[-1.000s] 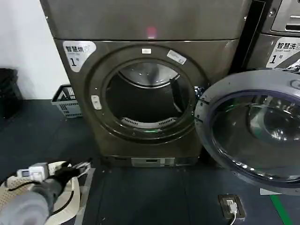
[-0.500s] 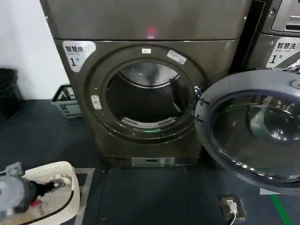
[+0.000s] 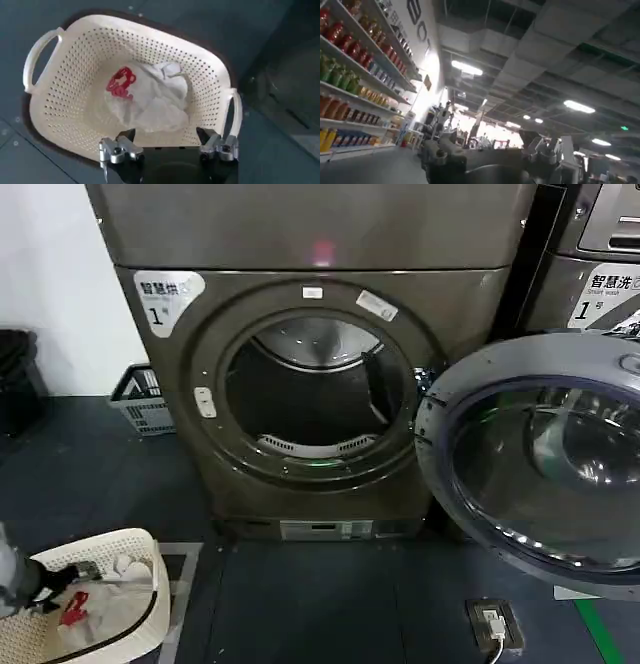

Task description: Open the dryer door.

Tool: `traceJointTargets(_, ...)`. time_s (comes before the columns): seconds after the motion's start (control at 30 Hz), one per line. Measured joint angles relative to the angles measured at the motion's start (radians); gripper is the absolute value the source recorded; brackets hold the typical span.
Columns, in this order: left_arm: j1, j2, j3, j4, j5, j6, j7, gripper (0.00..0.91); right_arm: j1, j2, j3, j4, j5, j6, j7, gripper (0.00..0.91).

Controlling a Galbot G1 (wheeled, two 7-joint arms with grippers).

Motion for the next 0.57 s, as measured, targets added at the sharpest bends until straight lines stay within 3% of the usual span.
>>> traceJointTargets(0.57,-0.005,0.005,-0.001,0.029,-0.025,0.000,0.002,0.907,0.000,0.001,0.002,-0.008,0.000,-0.004,0.000,0.907)
